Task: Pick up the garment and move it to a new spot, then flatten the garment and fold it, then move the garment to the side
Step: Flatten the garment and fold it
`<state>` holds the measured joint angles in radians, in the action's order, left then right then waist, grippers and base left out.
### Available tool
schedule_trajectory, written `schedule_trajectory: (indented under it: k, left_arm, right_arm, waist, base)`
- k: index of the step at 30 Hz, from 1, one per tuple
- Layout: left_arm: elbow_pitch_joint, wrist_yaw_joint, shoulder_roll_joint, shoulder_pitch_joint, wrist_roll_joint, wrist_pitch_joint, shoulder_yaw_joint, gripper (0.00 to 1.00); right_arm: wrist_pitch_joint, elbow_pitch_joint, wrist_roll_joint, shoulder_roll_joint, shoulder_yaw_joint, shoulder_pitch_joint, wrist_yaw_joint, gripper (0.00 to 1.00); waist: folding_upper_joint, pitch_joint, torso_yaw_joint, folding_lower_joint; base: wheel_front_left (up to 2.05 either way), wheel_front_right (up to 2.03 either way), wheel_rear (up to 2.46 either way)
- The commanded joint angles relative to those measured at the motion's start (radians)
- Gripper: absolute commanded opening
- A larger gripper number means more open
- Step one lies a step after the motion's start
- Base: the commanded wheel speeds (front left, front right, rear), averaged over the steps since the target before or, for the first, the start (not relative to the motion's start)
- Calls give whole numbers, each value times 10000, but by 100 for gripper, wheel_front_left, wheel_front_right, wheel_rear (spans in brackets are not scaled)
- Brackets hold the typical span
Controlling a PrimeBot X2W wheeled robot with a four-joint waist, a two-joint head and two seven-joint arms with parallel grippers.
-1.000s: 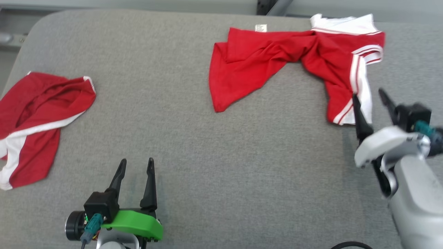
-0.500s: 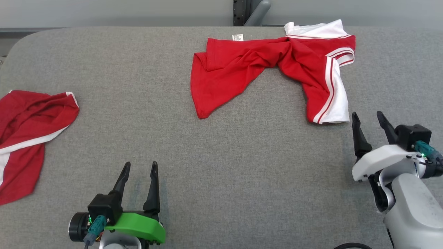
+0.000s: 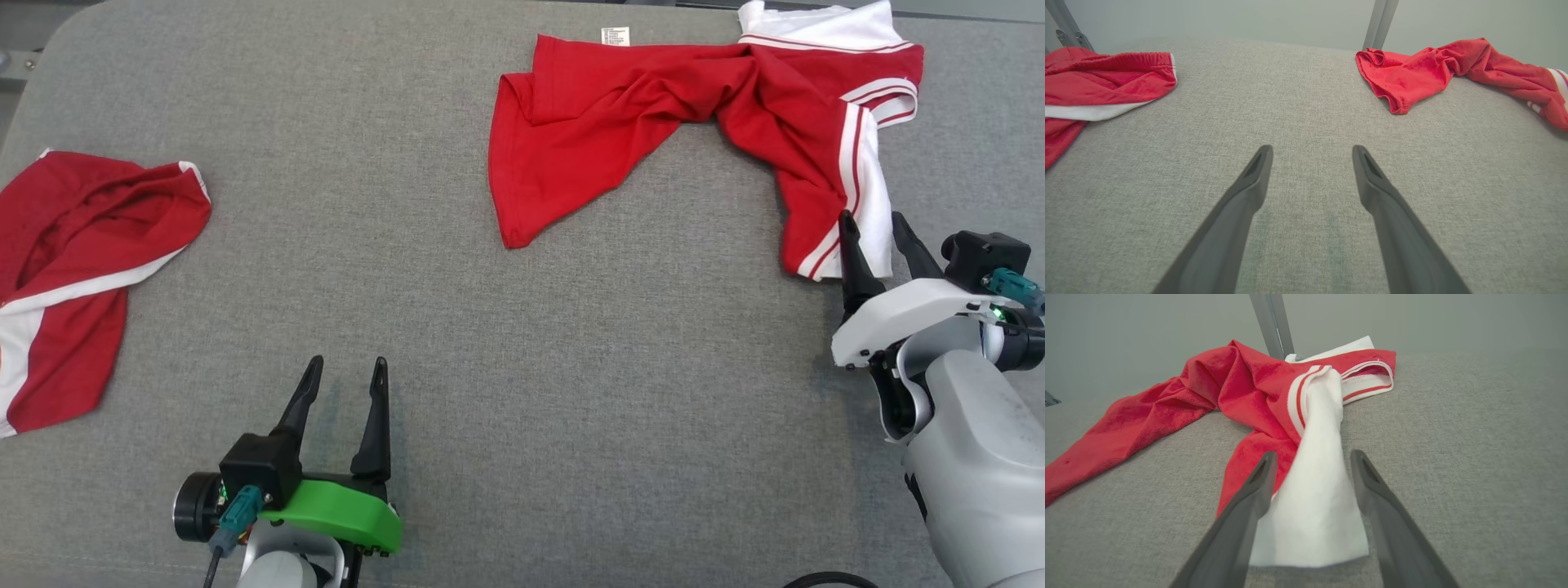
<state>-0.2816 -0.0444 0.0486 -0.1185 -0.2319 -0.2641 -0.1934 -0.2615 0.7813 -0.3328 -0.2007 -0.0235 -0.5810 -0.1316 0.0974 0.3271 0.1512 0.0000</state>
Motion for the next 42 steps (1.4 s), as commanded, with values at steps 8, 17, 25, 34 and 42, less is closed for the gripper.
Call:
schedule_trajectory:
  k: [8,17,25,34,42]
  left_arm:
    - [45,-37,34,-154,8,-7,24,100]
    - [-61,-61,35,143,-228,-7,124,100]
    - [-281,-76,34,497,-445,-7,217,100]
    - [-303,-92,34,722,-412,-7,434,100]
    - [-270,-152,34,572,-346,-7,299,100]
  right_arm:
    - [-20,-54,44,-307,-231,-368,17,0]
    - [-18,-2825,2871,-1222,-2308,-232,17,0]
    - [-20,-2467,2143,-2052,-6182,497,19,100]
    - [-20,-3325,-102,-2428,-5862,1671,19,100]
    - [-18,-2991,-401,-1734,-3955,2482,17,100]
  waist:
    - [0,185,181,0]
    - [0,-311,-24,0]
    - [0,-718,-232,0]
    - [0,-1122,-607,0]
    - [0,-989,-615,0]
  base:
    - [0,0,0]
    - [0,0,0]
    - [0,0,0]
    - [0,0,0]
    - [0,0,0]
